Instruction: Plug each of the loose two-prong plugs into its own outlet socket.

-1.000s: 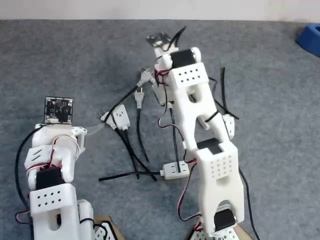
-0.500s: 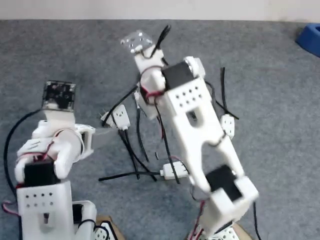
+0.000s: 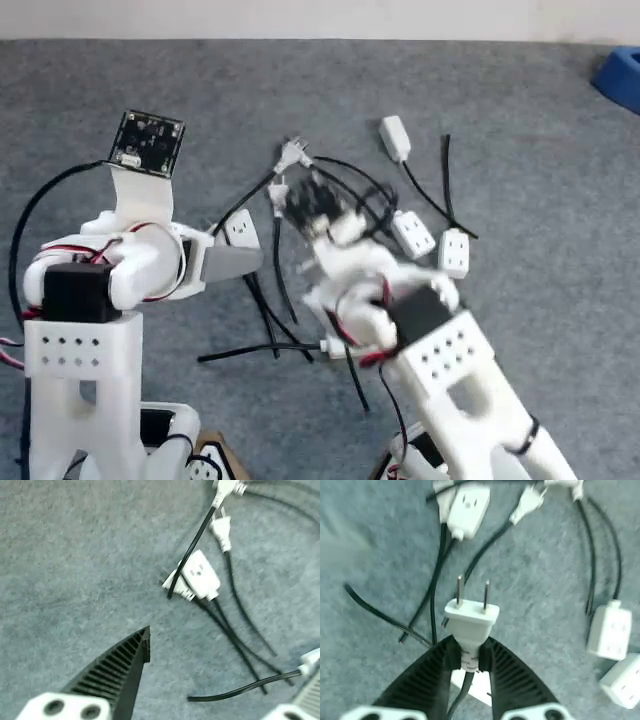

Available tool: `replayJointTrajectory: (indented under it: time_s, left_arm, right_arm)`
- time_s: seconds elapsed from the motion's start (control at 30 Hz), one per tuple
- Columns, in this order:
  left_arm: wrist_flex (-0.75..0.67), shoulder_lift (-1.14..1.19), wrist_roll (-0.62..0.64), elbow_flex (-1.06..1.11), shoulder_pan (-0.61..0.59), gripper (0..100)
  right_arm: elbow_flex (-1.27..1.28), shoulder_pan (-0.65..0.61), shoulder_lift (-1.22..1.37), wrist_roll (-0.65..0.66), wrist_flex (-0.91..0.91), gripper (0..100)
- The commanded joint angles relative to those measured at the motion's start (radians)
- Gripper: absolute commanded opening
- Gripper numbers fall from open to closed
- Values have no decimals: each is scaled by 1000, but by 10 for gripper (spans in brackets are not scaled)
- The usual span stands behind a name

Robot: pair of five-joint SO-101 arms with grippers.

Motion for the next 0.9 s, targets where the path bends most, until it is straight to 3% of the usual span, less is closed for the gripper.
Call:
replayJointTrajectory:
  time_s: [0.0, 0.13, 0.5, 0.87]
  left_arm:
    - [3, 5, 74, -36, 74, 475]
    - [-23, 5, 98, -21, 108, 475]
    - [-311, 5, 78, 321, 104, 475]
    - [-316, 2, 75, 265, 79, 475]
  right_arm:
    - [54, -12, -85, -25, -56, 6]
    - [50, -64, -114, -37, -53, 6]
    - [-77, -130, -148, -34, 81, 6]
    - [-87, -99, -65, -11, 30, 6]
